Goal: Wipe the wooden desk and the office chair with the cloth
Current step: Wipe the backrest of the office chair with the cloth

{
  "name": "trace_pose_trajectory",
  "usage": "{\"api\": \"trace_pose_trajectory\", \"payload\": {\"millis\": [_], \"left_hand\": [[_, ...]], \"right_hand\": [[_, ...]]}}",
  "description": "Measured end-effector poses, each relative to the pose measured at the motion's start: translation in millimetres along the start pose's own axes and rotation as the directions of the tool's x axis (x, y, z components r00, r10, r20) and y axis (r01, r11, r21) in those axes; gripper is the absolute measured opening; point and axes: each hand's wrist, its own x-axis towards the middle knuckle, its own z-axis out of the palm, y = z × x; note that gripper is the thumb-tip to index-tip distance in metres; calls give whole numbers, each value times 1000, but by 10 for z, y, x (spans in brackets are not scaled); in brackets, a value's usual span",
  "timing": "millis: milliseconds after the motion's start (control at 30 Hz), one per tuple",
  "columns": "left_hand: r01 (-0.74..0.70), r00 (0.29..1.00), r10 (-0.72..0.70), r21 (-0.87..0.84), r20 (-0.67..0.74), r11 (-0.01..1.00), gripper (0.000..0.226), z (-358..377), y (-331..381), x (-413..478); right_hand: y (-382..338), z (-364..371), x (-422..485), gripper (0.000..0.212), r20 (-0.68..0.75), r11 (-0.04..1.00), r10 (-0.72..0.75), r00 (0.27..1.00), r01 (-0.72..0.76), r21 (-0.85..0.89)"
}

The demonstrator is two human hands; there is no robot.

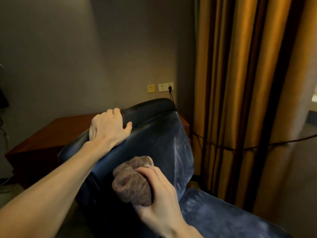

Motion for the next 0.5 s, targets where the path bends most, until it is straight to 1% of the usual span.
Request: {"api": "trace_pose_trajectory", "payload": {"millis": [100,167,267,367,500], "left_hand": [[46,999,-47,36,6,998,56,-117,-93,-201],[84,996,-85,44,7,995,59,-180,-155,-308],[129,992,-129,31,0,991,62,-310,-187,-495],[175,984,-175,39,10,984,65,-380,-164,-611],[183,983,-183,30,15,983,66,-466,-188,-724]], "right_hand": [[-117,-120,-24,60,-74,999,48,996,-47,11],[-199,-161,-56,59,-76,996,91,993,-92,2],[-435,-192,-192,61,-66,993,109,992,-111,-28],[-614,-178,-447,63,-102,991,123,987,-127,-30],[-719,-182,-898,65,-130,990,137,982,-141,-21]]}}
